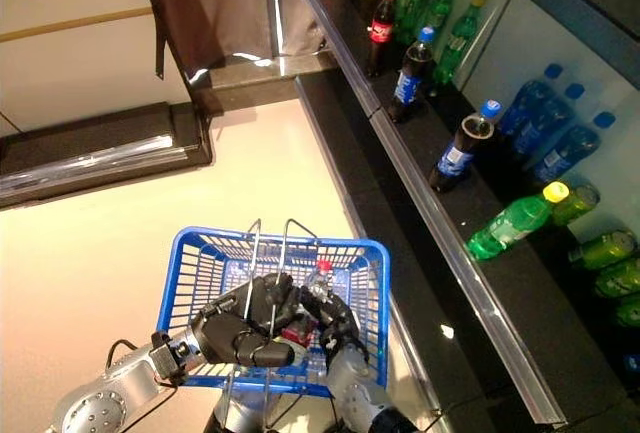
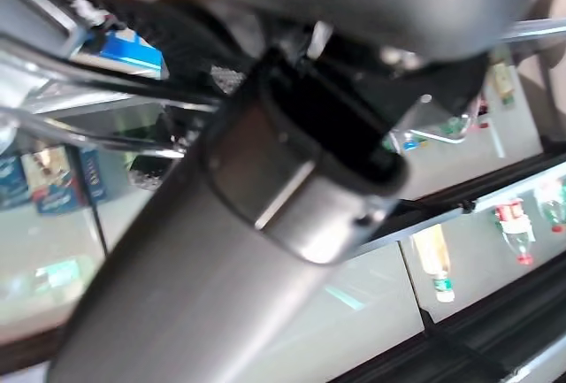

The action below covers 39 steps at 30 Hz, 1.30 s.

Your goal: Pick up the drink and place into the basket.

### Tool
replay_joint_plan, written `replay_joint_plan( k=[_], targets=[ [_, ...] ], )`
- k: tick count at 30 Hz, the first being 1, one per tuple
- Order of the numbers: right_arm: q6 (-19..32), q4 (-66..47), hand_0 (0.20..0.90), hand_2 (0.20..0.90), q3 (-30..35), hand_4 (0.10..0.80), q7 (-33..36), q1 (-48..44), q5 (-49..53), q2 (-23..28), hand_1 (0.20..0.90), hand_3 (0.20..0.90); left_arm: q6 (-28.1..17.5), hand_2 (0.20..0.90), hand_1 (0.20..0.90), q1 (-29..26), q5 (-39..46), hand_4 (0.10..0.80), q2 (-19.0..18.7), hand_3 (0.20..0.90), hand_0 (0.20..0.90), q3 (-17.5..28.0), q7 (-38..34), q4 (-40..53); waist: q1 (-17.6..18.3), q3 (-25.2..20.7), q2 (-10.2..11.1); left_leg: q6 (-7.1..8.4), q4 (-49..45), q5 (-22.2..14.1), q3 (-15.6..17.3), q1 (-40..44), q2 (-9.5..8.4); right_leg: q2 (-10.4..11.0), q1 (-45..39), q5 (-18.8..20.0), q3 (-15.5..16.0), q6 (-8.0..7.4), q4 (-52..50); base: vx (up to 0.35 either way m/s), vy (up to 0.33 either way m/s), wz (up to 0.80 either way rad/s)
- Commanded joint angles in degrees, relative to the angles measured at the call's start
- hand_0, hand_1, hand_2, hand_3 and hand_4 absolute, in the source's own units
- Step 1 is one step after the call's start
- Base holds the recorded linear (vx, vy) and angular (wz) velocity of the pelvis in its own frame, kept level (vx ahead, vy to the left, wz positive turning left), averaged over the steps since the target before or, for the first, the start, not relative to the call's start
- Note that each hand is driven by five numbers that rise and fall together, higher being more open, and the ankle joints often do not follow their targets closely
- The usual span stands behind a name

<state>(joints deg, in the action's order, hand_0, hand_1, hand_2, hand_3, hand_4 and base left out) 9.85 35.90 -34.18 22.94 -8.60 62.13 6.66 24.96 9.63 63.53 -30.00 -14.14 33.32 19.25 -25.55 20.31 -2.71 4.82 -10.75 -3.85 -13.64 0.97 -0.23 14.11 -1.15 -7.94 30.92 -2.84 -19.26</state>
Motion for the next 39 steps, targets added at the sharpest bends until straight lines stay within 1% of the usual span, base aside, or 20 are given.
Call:
replay_joint_plan(
  k=[1,2,6,7,8,9,13,22,26,31,34,39],
  targets=[
    [3.98,-1.59,0.3,0.3,-0.32,0.1,-7.49,-4.58,7.47,-6.62,0.3,0.2,-3.94,0.3,0.3,-4.29,14.76,0.1,6.14,0.2,0.3,-4.08,8.54,16.32,-0.99,-8.04,1.28,1.69,-3.91,4.74,1.35,-7.09,-0.83,-3.95,-10.15,3.82,-2.23,-2.78,9.21,0.056,-0.007,0.04],
    [3.26,-0.12,0.3,0.3,0.66,0.1,-8.16,-5.03,10.34,-7.14,0.3,0.2,-3.9,0.3,0.3,-3.98,14.1,0.1,6.22,0.2,0.3,-4.27,8.76,16.02,-1.17,-8.25,1.42,1.59,-3.85,4.7,1.36,-6.78,-0.7,-4.07,-10.3,3.82,-2.26,-2.73,9.12,0.071,-0.008,0.02],
    [1.72,2.57,0.3,0.3,2.48,0.1,-9.74,-4.55,15.92,-8.01,0.3,0.2,-3.13,0.3,0.3,-3.87,14.09,0.1,6.41,0.2,0.3,-4.1,7.77,15.17,-1.29,-8.71,1.56,1.43,-3.78,4.76,1.42,-6.23,-0.5,-4.21,-10.62,3.87,-2.37,-2.8,8.83,0.074,0.002,0.0],
    [1.59,2.93,0.425,0.425,2.72,0.245,-9.86,-4.38,16.42,-8.19,0.425,0.345,-2.89,0.3,0.3,-3.82,14.27,0.1,6.4,0.2,0.3,-3.94,7.59,15.15,-1.3,-8.77,1.58,1.41,-3.77,4.79,1.43,-6.13,-0.46,-4.22,-10.71,3.87,-2.4,-2.84,8.8,0.088,0.005,0.01],
    [1.36,3.23,0.604,0.604,3.02,0.454,-9.75,-3.95,17.04,-8.33,0.604,0.554,-2.61,0.3,0.3,-3.59,14.49,0.1,6.36,0.2,0.3,-3.66,7.39,15.15,-1.3,-8.86,1.61,1.38,-3.74,4.81,1.48,-5.93,-0.34,-4.25,-10.83,3.87,-2.44,-2.89,8.72,0.065,0.006,0.01],
    [1.37,3.21,0.9,0.9,3.26,0.8,-9.45,-3.44,16.92,-8.33,0.9,0.9,-2.46,0.3,0.3,-3.18,14.49,0.1,6.36,0.2,0.3,-3.43,7.5,15.14,-1.28,-8.96,1.6,1.35,-3.71,4.8,1.54,-5.8,-0.28,-4.26,-10.91,3.83,-2.5,-2.94,8.66,0.056,0.006,0.0],
    [1.25,2.96,0.9,0.9,3.55,0.8,-9.26,-2.67,17.0,-8.41,0.9,0.9,-1.95,0.3,0.3,-2.44,14.69,0.1,6.45,0.2,0.3,-2.93,7.25,15.03,-1.2,-9.29,1.61,1.3,-3.53,4.8,1.66,-5.32,-0.04,-4.32,-11.16,3.78,-2.62,-3.05,8.6,0.048,0.008,0.07],
    [3.63,-1.08,0.9,0.9,3.88,0.8,-10.92,2.49,15.21,-7.49,0.9,0.9,-0.39,0.3,0.3,0.94,15.04,0.1,7.75,0.2,0.3,-1.1,4.72,14.06,-0.27,-10.39,1.72,1.3,-2.82,4.95,2.48,-3.59,0.83,-4.28,-12.17,3.59,-2.73,-3.53,8.35,0.047,0.011,0.01],
    [4.12,-6.42,0.9,0.9,3.82,0.8,-12.28,7.17,13.13,-5.85,0.9,0.9,-0.47,0.3,0.3,2.67,15.53,0.1,7.35,0.2,0.3,1.27,4.84,13.94,0.6,-10.54,1.93,1.34,-2.43,5.11,3.03,-3.23,1.32,-4.37,-12.18,3.55,-2.98,-3.7,8.41,0.0,0.0,0.0],
    [3.92,-15.54,0.9,0.9,3.31,0.8,-14.41,13.2,7.81,-2.88,0.9,0.9,-1.71,0.3,0.3,5.32,15.61,0.1,6.59,0.2,0.3,4.72,4.22,13.95,2.23,-10.3,2.34,1.54,-1.99,5.41,4.16,-3.18,2.16,-4.49,-11.75,3.48,-3.46,-3.99,8.45,-0.009,-0.014,-0.04],
    [3.68,-20.7,0.9,0.9,3.34,0.8,-15.19,16.04,5.79,-1.03,0.9,0.9,-2.01,0.3,0.3,6.45,16.67,0.1,6.54,0.2,0.3,6.28,2.24,13.48,3.27,-10.07,2.73,1.6,-1.77,5.53,4.97,-2.98,2.59,-4.52,-11.48,3.47,-3.87,-4.17,8.46,-0.008,-0.021,-0.09],
    [3.4,-28.98,0.9,0.9,4.78,0.8,-15.79,19.25,3.95,2.11,0.9,0.9,-3.6,0.3,0.3,8.08,15.86,0.1,6.53,0.2,0.3,8.02,2.52,11.88,4.95,-9.62,3.58,1.74,-1.57,5.9,6.14,-3.32,3.2,-4.72,-10.83,3.61,-4.4,-4.24,8.79,-0.026,-0.031,-0.09]
  ],
)
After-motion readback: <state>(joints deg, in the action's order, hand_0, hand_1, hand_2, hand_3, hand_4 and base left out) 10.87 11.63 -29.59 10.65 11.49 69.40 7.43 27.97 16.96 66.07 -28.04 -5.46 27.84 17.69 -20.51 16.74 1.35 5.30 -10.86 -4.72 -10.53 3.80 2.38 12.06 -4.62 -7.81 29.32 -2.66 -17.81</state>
